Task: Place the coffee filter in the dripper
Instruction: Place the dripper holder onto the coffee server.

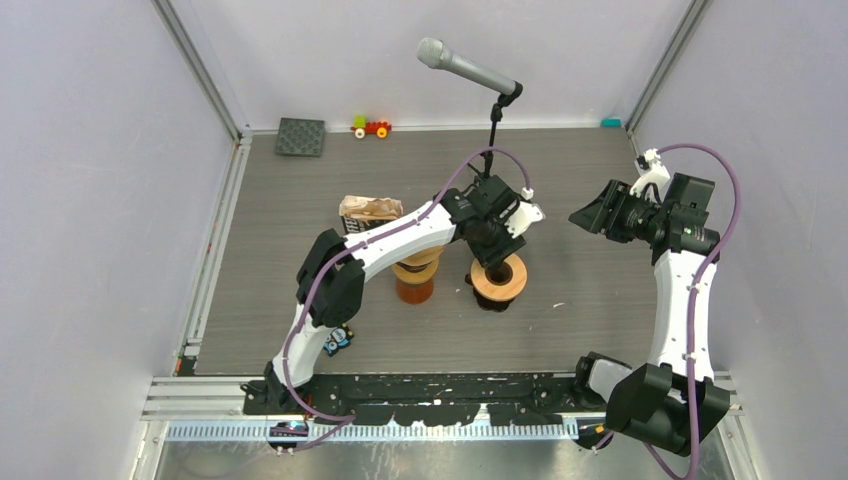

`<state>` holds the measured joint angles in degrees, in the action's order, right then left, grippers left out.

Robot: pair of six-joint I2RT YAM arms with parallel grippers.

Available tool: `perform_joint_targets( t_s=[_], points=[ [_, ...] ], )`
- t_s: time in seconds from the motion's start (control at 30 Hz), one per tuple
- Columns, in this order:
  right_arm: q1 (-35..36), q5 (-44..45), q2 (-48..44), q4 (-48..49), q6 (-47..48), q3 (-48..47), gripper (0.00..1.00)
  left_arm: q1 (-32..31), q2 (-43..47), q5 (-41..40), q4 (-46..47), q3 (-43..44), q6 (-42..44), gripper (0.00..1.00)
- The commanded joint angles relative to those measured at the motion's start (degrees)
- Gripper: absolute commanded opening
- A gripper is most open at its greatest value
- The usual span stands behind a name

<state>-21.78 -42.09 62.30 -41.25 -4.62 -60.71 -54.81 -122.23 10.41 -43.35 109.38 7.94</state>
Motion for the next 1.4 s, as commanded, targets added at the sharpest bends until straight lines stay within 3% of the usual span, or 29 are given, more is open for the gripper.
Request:
perform_joint_targets(
  t_s=[0.0, 0.23, 0.57, 0.83, 1.13, 1.37],
  points=[
    [-0.1, -0.3, 0.2, 1.2, 0.8, -0.2, 0.57, -0.3, 2.7, -2.4, -0.5, 3.9, 1.5, 0.51],
    [2.7, 3.0, 3.2, 1.9, 0.4, -1.3, 0.55, -0.1, 4.6, -2.8, -2.4, 7.7, 1.7, 0.72],
    [18.0, 17.6, 13.4, 7.7, -0.8, -6.0, 0.55, 0.1, 14.2, -2.6, -2.1, 5.5, 4.0, 0.78],
    [25.4, 21.3, 27.8, 10.0, -1.4, -13.0, 0.55, 0.3, 23.5, -5.2, -1.9, -0.3, 8.1, 0.92],
    [30.1, 21.4, 39.4, 10.1, -3.5, -20.8, 0.55, 2.0, 33.2, -7.4, 2.0, -11.9, 7.8, 0.94],
    [31.7, 24.7, 45.7, 8.4, -3.8, -25.3, 0.50, 2.9, 34.5, -7.0, 2.6, -13.1, 7.2, 0.94]
  ],
)
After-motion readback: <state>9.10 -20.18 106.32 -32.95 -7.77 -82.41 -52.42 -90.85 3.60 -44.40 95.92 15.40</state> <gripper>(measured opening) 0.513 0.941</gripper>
